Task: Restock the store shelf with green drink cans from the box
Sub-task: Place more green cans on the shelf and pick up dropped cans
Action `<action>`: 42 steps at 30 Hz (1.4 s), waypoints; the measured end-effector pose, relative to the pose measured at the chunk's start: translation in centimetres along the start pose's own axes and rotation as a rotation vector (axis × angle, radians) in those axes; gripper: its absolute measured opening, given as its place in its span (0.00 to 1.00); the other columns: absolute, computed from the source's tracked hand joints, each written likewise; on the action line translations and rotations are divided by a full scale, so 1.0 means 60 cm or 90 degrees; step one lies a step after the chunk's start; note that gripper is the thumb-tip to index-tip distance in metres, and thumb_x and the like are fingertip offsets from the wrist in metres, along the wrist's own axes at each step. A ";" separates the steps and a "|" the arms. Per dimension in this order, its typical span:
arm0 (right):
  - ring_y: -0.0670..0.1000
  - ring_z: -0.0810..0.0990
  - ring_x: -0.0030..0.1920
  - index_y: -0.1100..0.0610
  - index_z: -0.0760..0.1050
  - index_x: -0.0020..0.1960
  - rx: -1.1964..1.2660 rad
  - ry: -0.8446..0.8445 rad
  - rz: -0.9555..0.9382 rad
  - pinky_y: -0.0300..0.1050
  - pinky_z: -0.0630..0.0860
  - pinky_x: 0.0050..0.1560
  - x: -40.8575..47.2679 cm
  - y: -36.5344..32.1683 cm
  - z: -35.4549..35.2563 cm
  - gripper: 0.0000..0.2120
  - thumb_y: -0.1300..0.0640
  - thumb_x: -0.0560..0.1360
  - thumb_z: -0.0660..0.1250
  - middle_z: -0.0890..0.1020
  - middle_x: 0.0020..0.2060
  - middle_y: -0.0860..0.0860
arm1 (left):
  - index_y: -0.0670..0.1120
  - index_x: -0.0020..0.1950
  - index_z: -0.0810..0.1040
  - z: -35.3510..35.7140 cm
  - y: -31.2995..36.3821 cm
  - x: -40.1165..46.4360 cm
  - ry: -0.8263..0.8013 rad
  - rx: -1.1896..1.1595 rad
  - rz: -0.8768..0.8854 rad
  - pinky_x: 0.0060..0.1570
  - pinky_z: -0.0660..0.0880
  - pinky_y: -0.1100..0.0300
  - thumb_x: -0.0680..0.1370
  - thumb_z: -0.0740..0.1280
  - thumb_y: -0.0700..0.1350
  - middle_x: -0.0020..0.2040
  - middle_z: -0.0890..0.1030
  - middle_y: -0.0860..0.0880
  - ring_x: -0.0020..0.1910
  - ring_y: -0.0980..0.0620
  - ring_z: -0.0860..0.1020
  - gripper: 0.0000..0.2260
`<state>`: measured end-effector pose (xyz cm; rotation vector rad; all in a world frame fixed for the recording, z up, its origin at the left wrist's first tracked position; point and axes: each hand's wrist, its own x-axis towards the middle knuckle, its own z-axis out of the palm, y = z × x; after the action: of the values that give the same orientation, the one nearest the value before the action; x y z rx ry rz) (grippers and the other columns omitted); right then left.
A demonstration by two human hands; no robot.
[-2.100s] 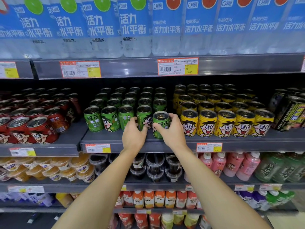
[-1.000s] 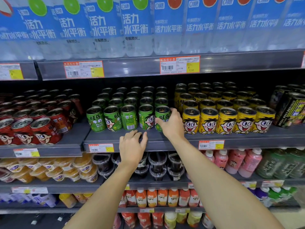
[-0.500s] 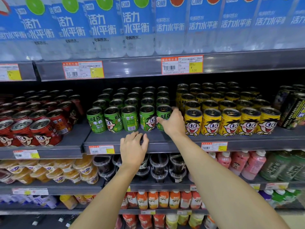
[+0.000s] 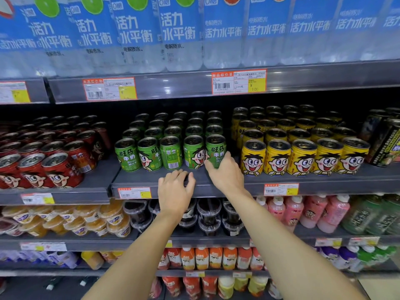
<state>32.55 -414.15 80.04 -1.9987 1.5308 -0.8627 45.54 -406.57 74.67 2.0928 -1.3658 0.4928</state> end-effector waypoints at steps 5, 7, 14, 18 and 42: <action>0.59 0.75 0.60 0.62 0.70 0.65 -0.190 0.002 -0.112 0.52 0.73 0.55 -0.038 0.014 0.004 0.32 0.36 0.77 0.59 0.78 0.58 0.57 | 0.46 0.44 0.83 -0.003 0.001 -0.003 0.006 0.008 0.023 0.43 0.67 0.52 0.80 0.55 0.52 0.41 0.83 0.50 0.42 0.46 0.78 0.18; 0.60 0.76 0.59 0.63 0.74 0.61 -0.262 0.010 -0.164 0.53 0.73 0.56 -0.045 0.023 0.011 0.32 0.35 0.78 0.54 0.79 0.56 0.59 | 0.46 0.45 0.83 -0.003 -0.001 -0.004 0.007 0.008 0.035 0.44 0.68 0.52 0.80 0.55 0.52 0.42 0.82 0.50 0.42 0.46 0.78 0.19; 0.61 0.78 0.54 0.63 0.79 0.53 -0.327 0.036 -0.209 0.55 0.72 0.53 -0.057 0.043 0.031 0.32 0.37 0.79 0.49 0.81 0.50 0.60 | 0.45 0.48 0.81 -0.016 -0.003 -0.004 -0.056 0.044 0.060 0.49 0.69 0.50 0.80 0.51 0.51 0.47 0.83 0.49 0.47 0.44 0.79 0.20; 0.62 0.78 0.50 0.64 0.79 0.49 -0.351 0.052 -0.234 0.55 0.71 0.50 -0.056 0.052 0.033 0.30 0.39 0.79 0.51 0.81 0.46 0.61 | 0.43 0.46 0.78 -0.027 -0.007 0.005 -0.113 0.048 0.102 0.46 0.70 0.49 0.80 0.47 0.51 0.45 0.81 0.46 0.46 0.41 0.78 0.22; 0.61 0.73 0.64 0.58 0.69 0.68 -0.426 -0.444 -0.197 0.55 0.73 0.59 -0.484 0.117 0.079 0.22 0.48 0.78 0.62 0.74 0.63 0.59 | 0.44 0.59 0.74 -0.194 -0.073 -0.423 -0.564 0.064 -0.053 0.50 0.74 0.49 0.77 0.63 0.49 0.57 0.78 0.41 0.56 0.39 0.77 0.14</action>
<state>26.19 -387.99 66.26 -2.6442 1.1772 0.3299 39.38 -380.00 67.34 2.5601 -1.7038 -0.4880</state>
